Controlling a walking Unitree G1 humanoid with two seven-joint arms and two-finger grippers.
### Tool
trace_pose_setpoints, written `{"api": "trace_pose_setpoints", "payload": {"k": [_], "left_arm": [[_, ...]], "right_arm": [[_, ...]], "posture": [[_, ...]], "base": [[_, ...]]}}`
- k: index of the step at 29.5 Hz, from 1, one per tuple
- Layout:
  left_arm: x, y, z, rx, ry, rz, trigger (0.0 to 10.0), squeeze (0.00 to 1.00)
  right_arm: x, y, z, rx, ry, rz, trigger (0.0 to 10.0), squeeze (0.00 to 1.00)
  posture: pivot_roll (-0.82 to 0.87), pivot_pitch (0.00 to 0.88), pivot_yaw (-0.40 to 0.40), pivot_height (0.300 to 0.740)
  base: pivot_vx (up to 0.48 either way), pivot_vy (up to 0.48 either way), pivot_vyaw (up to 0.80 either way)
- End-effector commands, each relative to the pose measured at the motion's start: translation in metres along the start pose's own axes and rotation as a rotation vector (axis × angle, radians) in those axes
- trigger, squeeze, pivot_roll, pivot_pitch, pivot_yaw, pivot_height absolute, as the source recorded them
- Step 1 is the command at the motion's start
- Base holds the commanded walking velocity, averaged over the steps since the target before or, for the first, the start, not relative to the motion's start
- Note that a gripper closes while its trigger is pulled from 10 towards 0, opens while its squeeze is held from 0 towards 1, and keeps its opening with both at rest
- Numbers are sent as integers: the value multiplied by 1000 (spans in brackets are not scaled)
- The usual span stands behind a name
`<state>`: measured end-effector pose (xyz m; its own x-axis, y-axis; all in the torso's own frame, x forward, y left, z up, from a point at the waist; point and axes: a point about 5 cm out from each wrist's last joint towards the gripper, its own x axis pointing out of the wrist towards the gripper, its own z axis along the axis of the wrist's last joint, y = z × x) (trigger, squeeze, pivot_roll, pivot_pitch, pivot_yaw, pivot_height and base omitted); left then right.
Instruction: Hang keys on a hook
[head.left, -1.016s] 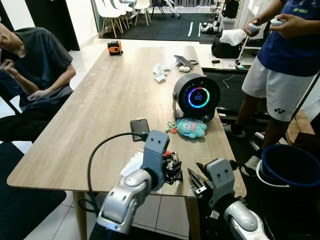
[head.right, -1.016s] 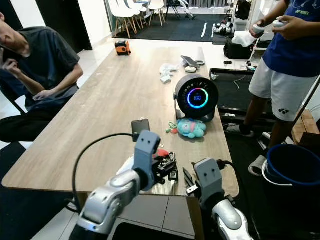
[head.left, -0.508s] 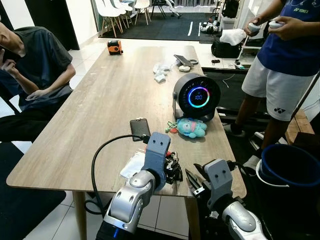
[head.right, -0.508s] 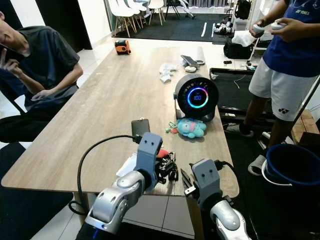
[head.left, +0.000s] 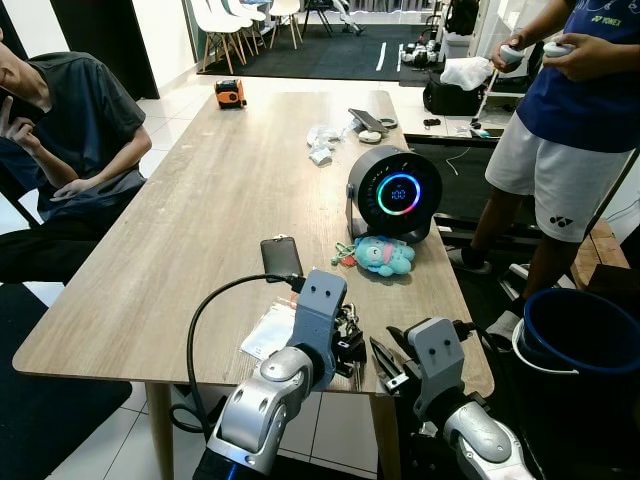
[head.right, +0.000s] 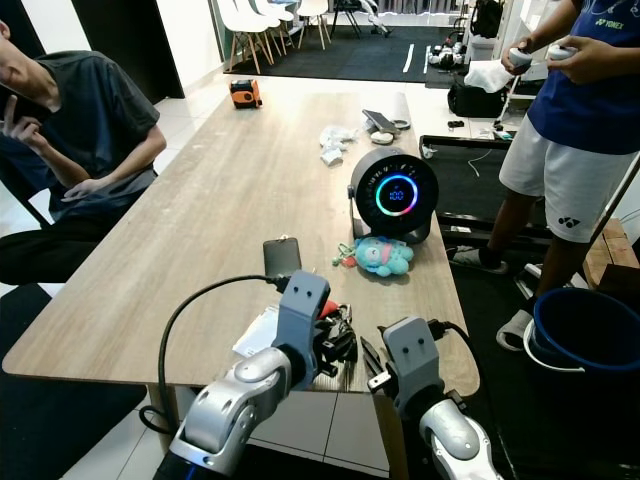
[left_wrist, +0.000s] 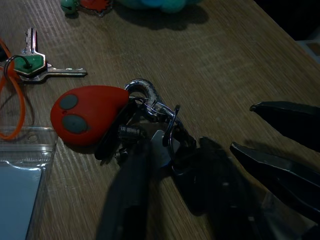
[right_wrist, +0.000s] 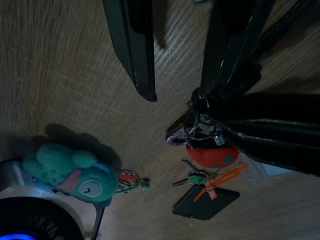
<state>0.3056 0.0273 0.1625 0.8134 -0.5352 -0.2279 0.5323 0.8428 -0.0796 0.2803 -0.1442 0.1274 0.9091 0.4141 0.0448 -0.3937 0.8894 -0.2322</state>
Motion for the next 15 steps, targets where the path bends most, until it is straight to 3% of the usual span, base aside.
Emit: {"api": "trace_pose_setpoints", "payload": {"k": [1, 2, 4, 8, 9, 14, 15], "left_arm": [[-1, 1, -3, -14, 4, 7, 4431, 0], [0, 1, -3, -18, 2, 12, 3725, 0], [0, 1, -3, -18, 2, 12, 3725, 0], [1, 2, -2, -21, 0, 14, 2588, 0], [1, 1, -2, -24, -2, 13, 667, 0], [0, 0, -2, -25, -4, 12, 78, 0], [0, 0, -2, -24, -4, 13, 549, 0]], "right_arm": [[-1, 1, -6, 7, 25, 6, 10000, 0], [-1, 1, -6, 6, 25, 6, 10000, 0], [-1, 1, -6, 6, 25, 6, 10000, 0], [-2, 1, -7, 6, 27, 5, 10000, 0], [-2, 1, -7, 6, 28, 3, 10000, 0], [-2, 1, -7, 5, 28, 3, 10000, 0], [-2, 1, -7, 5, 28, 4, 10000, 0]], "posture": [[16, 200, 59, 740], [16, 200, 59, 740], [16, 200, 59, 740], [13, 202, 61, 740], [12, 202, 61, 740], [13, 202, 60, 740], [13, 202, 60, 740]], "base": [[0, 0, 0], [0, 0, 0], [0, 0, 0], [0, 0, 0], [0, 0, 0], [0, 0, 0], [0, 0, 0]]}}
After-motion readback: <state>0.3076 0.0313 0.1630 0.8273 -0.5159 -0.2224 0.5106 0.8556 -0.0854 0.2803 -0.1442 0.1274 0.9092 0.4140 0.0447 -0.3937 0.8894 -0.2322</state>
